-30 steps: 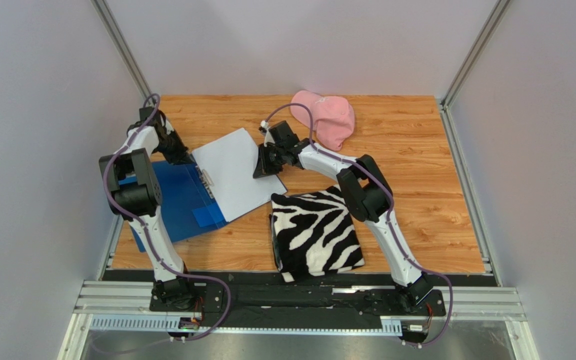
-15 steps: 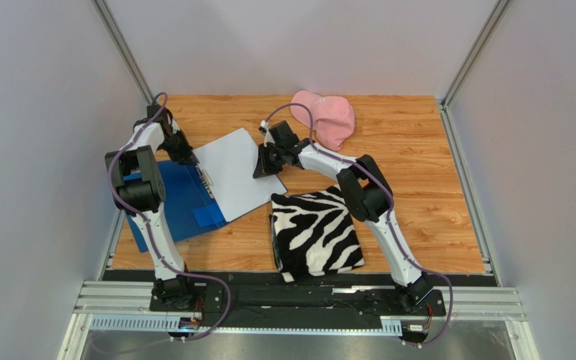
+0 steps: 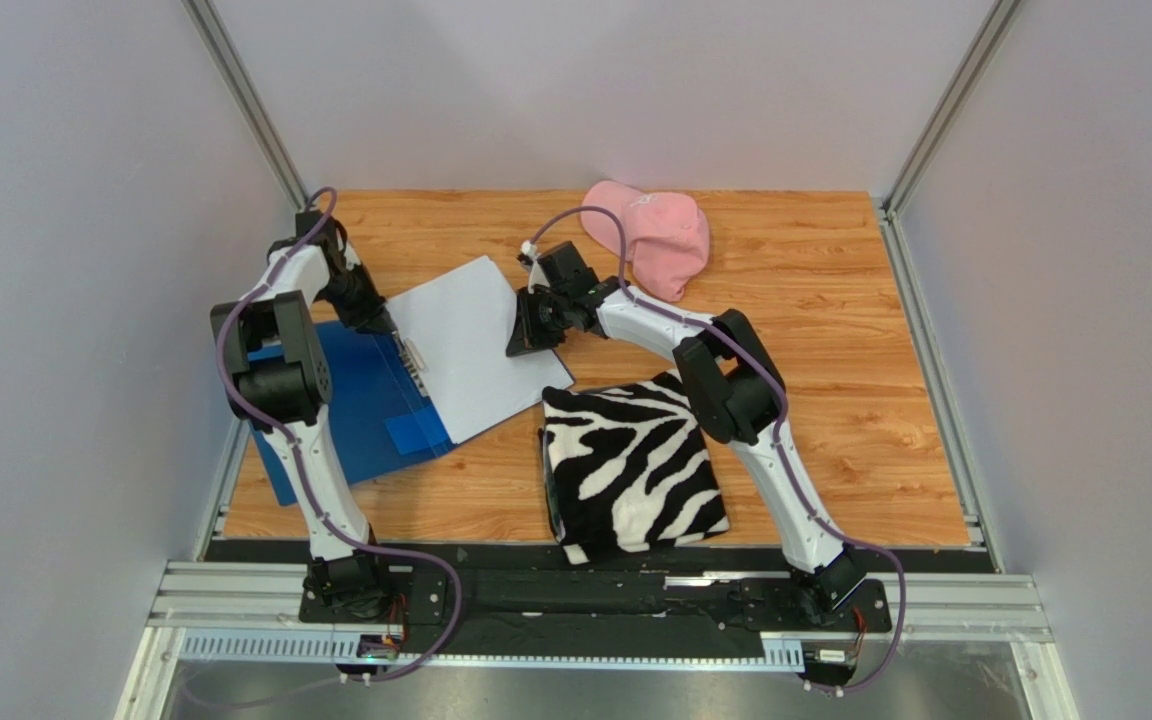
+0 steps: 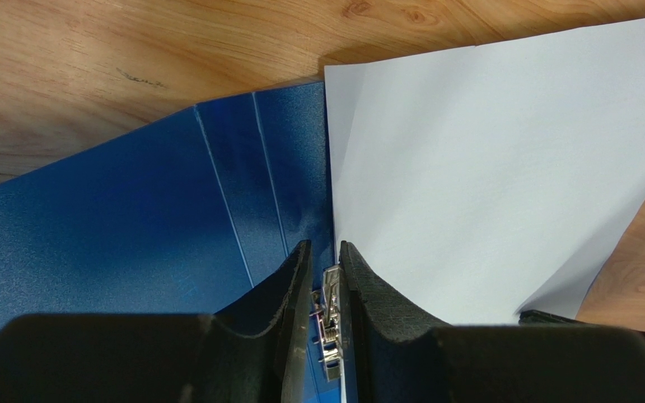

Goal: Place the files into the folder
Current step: Close the spring clip on the folder with some files, then clamp the file and folder with some files.

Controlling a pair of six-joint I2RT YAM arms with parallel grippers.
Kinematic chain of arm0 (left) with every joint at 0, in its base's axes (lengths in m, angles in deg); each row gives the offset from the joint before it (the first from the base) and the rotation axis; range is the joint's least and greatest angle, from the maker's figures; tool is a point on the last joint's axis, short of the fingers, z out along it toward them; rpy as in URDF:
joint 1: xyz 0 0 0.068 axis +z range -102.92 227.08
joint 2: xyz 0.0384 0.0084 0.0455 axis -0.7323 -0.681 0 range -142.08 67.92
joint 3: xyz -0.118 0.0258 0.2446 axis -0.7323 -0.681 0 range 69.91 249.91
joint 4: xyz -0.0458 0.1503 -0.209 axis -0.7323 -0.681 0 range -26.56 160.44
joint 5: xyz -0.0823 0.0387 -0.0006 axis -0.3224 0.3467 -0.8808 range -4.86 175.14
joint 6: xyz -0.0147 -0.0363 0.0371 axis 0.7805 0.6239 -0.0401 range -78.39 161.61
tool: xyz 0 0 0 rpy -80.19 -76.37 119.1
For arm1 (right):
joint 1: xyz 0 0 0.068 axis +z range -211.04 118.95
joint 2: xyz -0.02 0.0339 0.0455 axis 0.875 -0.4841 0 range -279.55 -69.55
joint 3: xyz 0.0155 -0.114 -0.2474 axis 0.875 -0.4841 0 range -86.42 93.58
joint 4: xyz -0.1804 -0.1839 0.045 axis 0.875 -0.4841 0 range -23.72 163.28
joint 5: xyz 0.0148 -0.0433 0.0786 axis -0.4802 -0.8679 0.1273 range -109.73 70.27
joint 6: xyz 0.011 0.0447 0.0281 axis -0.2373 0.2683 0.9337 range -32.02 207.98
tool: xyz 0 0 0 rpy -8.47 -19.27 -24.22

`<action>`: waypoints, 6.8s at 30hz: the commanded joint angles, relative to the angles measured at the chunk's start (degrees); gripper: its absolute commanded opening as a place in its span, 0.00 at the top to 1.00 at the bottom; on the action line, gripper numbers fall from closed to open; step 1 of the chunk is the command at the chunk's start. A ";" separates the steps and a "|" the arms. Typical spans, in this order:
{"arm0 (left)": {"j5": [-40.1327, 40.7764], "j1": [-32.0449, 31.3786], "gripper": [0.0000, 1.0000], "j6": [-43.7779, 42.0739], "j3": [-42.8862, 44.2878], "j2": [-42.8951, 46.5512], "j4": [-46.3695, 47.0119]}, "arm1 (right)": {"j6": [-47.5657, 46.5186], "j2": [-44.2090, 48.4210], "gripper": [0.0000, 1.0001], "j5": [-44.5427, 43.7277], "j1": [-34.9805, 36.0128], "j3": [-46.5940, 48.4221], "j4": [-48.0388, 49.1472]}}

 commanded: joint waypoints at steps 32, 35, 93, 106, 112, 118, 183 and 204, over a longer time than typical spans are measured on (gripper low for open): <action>-5.60 -2.30 0.79 1.71 -11.22 13.71 5.87 | -1.47 -1.54 1.00 -2.91 0.37 1.39 -3.38; -6.22 -2.91 0.79 2.32 -13.24 15.64 6.57 | -1.38 -1.72 1.00 -2.82 0.37 1.47 -3.47; 1.65 -10.91 0.55 -1.01 -25.56 38.33 0.53 | -1.11 -3.12 0.99 -2.22 0.54 3.41 -6.20; 10.20 2.07 0.36 6.28 -26.61 56.74 -9.23 | -3.58 -1.63 0.68 -0.63 1.33 7.88 -8.04; 22.24 6.05 0.04 9.70 -26.96 71.18 -17.32 | -4.19 -1.28 0.52 -0.89 2.04 10.44 -9.09; 33.05 6.93 0.01 19.54 -27.31 72.26 -28.39 | -4.11 0.82 0.38 -3.00 2.74 13.69 -11.11; 34.12 11.15 0.01 21.66 -34.25 73.48 -25.59 | 33.25 -4.97 0.62 10.36 11.18 13.52 5.85; 26.61 11.15 0.04 10.02 -33.38 72.07 -18.23 | 26.59 -3.65 1.00 8.69 10.39 6.41 4.79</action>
